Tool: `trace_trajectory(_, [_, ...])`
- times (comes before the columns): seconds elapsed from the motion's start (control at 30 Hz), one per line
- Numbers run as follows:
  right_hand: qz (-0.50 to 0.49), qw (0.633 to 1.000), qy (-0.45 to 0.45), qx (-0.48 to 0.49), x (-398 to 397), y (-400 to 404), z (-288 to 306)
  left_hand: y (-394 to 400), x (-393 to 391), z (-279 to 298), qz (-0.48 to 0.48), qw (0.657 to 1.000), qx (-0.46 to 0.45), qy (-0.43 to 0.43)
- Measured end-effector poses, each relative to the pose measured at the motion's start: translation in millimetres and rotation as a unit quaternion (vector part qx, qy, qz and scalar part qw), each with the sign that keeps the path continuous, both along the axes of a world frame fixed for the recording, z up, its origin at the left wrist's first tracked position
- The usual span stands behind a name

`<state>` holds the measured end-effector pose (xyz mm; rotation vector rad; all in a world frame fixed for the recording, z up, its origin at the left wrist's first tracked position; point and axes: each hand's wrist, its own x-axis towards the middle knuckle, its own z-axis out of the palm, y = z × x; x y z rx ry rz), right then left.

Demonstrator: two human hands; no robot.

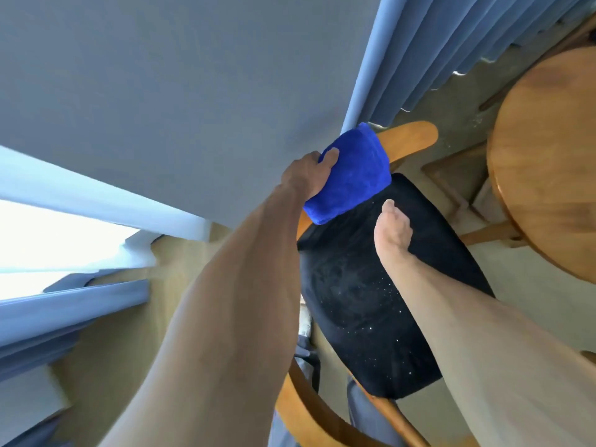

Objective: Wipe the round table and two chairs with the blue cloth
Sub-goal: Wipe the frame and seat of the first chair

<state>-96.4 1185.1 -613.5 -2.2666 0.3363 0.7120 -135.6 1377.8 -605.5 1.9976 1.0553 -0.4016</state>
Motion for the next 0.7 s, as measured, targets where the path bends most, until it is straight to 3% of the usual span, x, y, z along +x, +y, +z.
trace_trajectory(0.27, [-0.052, 0.998, 0.011, 0.033, -54, 10, 13, -31, -115, 9, 0.157, 0.98, -0.084, -0.085])
trace_trajectory(0.43, [0.003, 1.0, 0.007, 0.012, -92, 7, 19, -52, -148, 20, 0.214, 0.96, -0.134, -0.119])
trace_trajectory(0.7, [0.094, 0.994, 0.023, 0.043, -146, -39, 5, -103, -208, 13, 0.329, 0.92, -0.136, -0.165])
